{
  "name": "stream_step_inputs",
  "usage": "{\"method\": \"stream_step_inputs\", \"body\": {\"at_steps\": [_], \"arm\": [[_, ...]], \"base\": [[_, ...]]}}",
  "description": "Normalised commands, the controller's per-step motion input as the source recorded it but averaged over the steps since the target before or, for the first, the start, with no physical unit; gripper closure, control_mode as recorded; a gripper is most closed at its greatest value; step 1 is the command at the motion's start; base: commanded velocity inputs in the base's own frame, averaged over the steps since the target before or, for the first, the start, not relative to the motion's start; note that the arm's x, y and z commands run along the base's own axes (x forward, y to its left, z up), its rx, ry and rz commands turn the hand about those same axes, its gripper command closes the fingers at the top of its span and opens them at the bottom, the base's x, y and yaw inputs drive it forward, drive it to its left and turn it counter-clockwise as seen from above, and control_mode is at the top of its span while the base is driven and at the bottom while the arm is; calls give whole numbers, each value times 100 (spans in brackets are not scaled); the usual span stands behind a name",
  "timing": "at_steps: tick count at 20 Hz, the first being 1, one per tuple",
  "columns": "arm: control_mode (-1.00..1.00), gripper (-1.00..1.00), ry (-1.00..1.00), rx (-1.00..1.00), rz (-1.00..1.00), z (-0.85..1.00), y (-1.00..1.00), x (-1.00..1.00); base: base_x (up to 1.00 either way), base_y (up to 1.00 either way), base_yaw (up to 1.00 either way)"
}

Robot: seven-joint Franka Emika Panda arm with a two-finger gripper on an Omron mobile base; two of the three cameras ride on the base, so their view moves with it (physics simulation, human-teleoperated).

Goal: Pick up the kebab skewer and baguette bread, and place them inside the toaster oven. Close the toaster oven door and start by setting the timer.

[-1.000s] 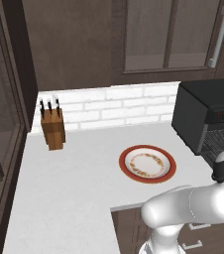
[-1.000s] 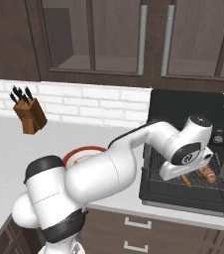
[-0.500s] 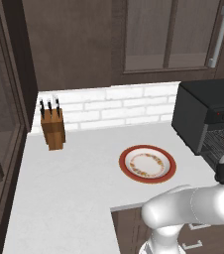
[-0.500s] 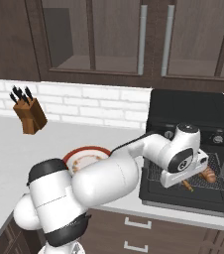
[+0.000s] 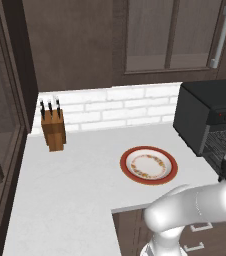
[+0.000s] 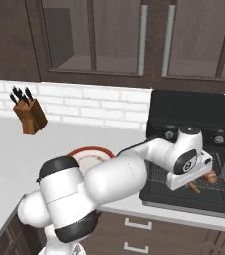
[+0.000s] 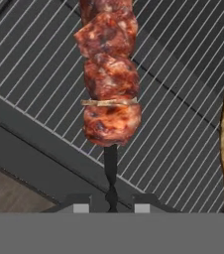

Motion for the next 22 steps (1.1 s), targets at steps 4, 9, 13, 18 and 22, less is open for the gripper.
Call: {"method": "stream_step_inputs", "body": {"at_steps": [4, 9, 13, 18, 22], "arm": [[-100, 100, 10, 0, 0, 2, 0, 31], [-100, 100, 4, 2, 0, 4, 1, 46], [-100, 100, 0, 9, 0, 0, 0, 47], [-100, 100, 0, 17, -1, -1, 4, 32], [-100, 100, 0, 9, 0, -1, 1, 42]], "base": [[0, 0, 0], [0, 0, 0], [0, 0, 0], [0, 0, 0], [0, 0, 0]]}}
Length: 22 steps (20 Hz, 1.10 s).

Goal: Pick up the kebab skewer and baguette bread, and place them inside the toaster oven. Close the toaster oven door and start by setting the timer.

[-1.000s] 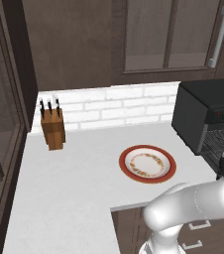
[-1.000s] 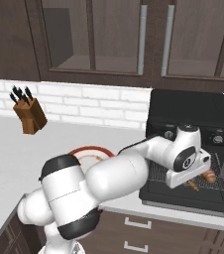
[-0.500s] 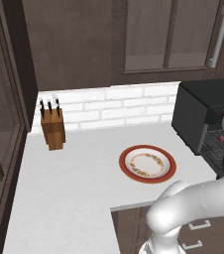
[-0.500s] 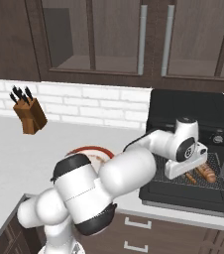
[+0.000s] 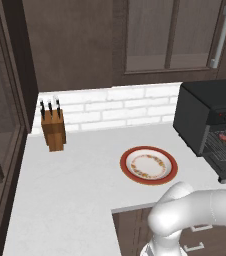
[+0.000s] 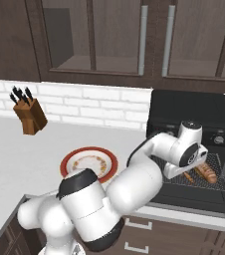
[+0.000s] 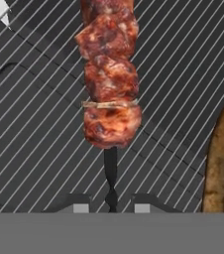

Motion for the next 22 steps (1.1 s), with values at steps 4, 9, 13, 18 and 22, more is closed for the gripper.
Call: {"method": "stream_step_inputs", "body": {"at_steps": [4, 9, 13, 18, 22], "arm": [[-100, 100, 2, 3, -1, 0, 0, 39], [-100, 100, 5, 3, -1, -7, 0, 36], [-100, 100, 8, 2, -1, -9, 5, 36], [-100, -100, 7, 3, -1, -1, 10, 22], [-100, -100, 4, 4, 0, 0, 2, 15]], "base": [[0, 0, 0], [0, 0, 0], [0, 0, 0], [0, 0, 0], [0, 0, 0]]}}
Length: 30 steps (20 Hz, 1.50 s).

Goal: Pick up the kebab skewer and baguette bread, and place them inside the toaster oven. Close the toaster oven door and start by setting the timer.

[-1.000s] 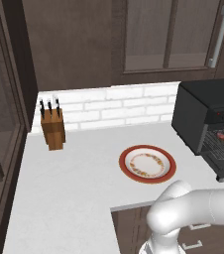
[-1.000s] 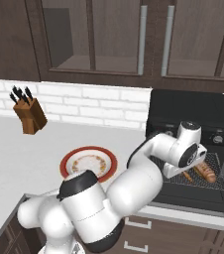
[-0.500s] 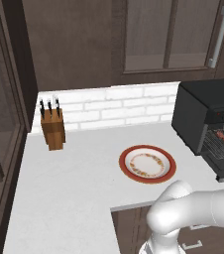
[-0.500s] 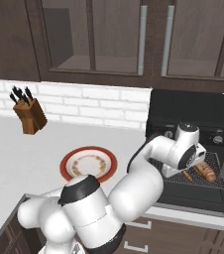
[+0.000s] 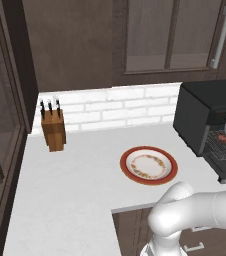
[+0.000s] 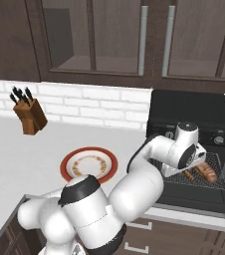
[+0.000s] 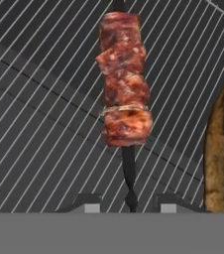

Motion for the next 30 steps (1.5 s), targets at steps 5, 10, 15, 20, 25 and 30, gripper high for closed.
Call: {"method": "stream_step_inputs", "body": {"at_steps": [5, 10, 15, 20, 25, 30], "arm": [[-100, -100, 1, 4, 0, 1, 0, 3], [-100, -100, 0, 4, -3, 42, -9, -4], [-100, -100, 0, 9, -14, 64, -24, -53], [-100, -100, 0, 10, -29, 45, -42, -92], [-100, -100, 0, 2, -38, 14, -43, -90], [-100, -100, 1, 0, -50, -22, -8, -77]], "base": [[0, 0, 0], [0, 0, 0], [0, 0, 0], [0, 0, 0], [0, 0, 0], [0, 0, 0]]}}
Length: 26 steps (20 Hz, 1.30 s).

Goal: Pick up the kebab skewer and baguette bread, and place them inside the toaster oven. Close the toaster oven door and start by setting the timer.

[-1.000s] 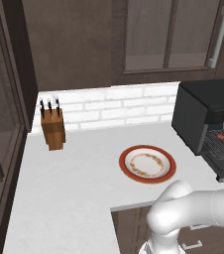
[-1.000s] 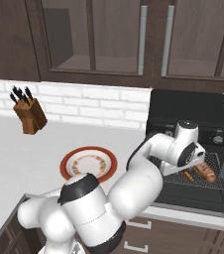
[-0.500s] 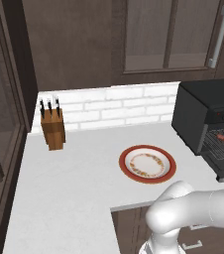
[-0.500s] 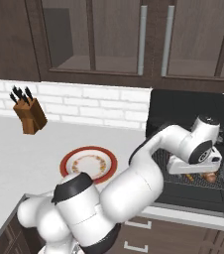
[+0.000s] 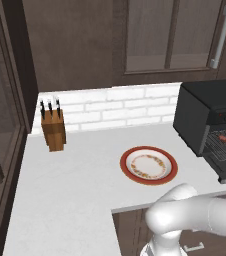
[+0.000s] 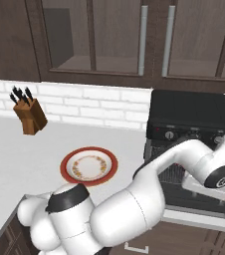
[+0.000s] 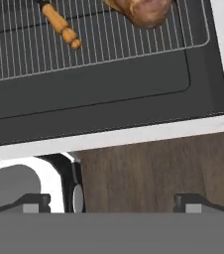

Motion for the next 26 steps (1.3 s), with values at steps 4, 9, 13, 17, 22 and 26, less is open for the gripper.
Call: {"method": "stream_step_inputs", "body": {"at_steps": [4, 9, 13, 17, 22, 26], "arm": [[-100, -100, 4, 0, -55, -47, 0, -10], [-100, -100, 0, -3, -48, -60, 7, 25], [-100, -100, 0, -6, -40, -56, -1, 49], [-100, -100, 0, -6, -31, -26, -24, 46], [-100, -100, 0, -3, -23, -12, -34, 34], [-100, -100, 1, -2, -19, -10, -26, 21]], "base": [[0, 0, 0], [0, 0, 0], [0, 0, 0], [0, 0, 0], [0, 0, 0], [0, 0, 0]]}}
